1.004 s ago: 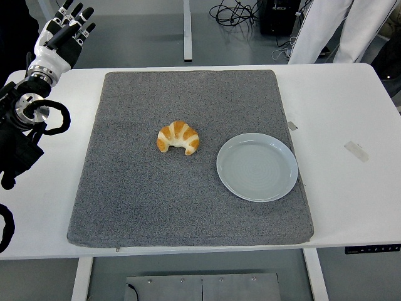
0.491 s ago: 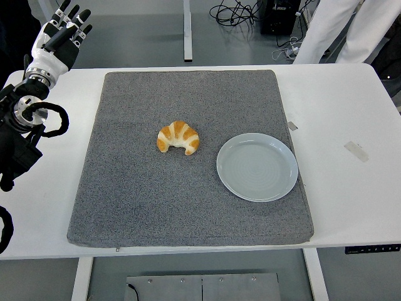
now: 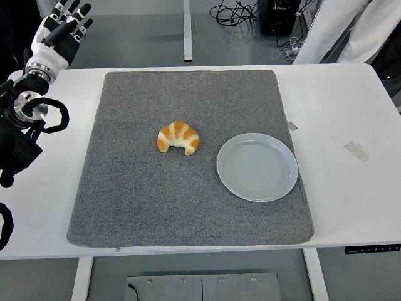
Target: Place the bread on the plate
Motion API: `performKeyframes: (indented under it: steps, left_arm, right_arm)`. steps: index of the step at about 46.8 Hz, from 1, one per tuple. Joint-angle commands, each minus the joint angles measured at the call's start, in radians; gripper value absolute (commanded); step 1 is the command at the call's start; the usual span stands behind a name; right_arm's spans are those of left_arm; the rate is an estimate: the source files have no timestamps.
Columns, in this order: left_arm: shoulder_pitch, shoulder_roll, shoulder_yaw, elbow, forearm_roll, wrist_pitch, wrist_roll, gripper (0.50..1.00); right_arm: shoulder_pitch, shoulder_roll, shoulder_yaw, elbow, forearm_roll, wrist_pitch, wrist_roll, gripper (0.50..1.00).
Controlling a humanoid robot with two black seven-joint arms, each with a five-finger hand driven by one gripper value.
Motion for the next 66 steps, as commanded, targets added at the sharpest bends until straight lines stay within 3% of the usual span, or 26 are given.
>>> performKeyframes:
  steps: [1,13,18,26,31,36,45,48,59,66]
  left_arm:
    - [0.000,0.001,0.006,0.001,0.002,0.004,0.002,0.977]
    - [-0.005,0.001,0.037,0.001,0.027,0.004,-0.002,0.974]
    - [-0.017,0.000,0.156,0.001,0.073,0.034,-0.012,0.955]
    - [-0.057,-0.011,0.385,-0.010,0.170,0.146,-0.087,0.949]
    - [-0.086,-0.017,0.512,-0.033,0.219,0.166,-0.093,0.951]
    - [-0.106,0.000,0.621,-0.151,0.289,0.226,-0.094,0.951]
    - [-0.158,0.127,0.707,-0.558,0.584,0.410,-0.091,0.969]
    - [-0.174,0.161,0.727,-0.649,0.657,0.448,-0.078,0.972]
    - [-0.200,0.227,0.816,-0.666,0.684,0.442,-0.079,0.972]
    - [-0.227,0.244,0.939,-0.677,0.719,0.425,-0.081,0.974]
  right_arm:
    - [0.000,0.000,0.000,0.000,-0.001,0.000,0.000,1.000]
    - [0.000,0.000,0.000,0.000,-0.001,0.000,0.000,1.000]
    - [0.000,0.000,0.000,0.000,0.000,0.000,0.000,1.000]
    - [0.000,0.000,0.000,0.000,0.000,0.000,0.000,1.000]
    - [0.000,0.000,0.000,0.000,0.000,0.000,0.000,1.000]
    - [0.000,0.000,0.000,0.000,0.000,0.000,0.000,1.000]
    - [0.000,0.000,0.000,0.000,0.000,0.000,0.000,1.000]
    - [0.000,0.000,0.000,0.000,0.000,0.000,0.000,1.000]
    - [0.000,0.000,0.000,0.000,0.000,0.000,0.000,1.000]
    - [0.000,0.000,0.000,0.000,0.000,0.000,0.000,1.000]
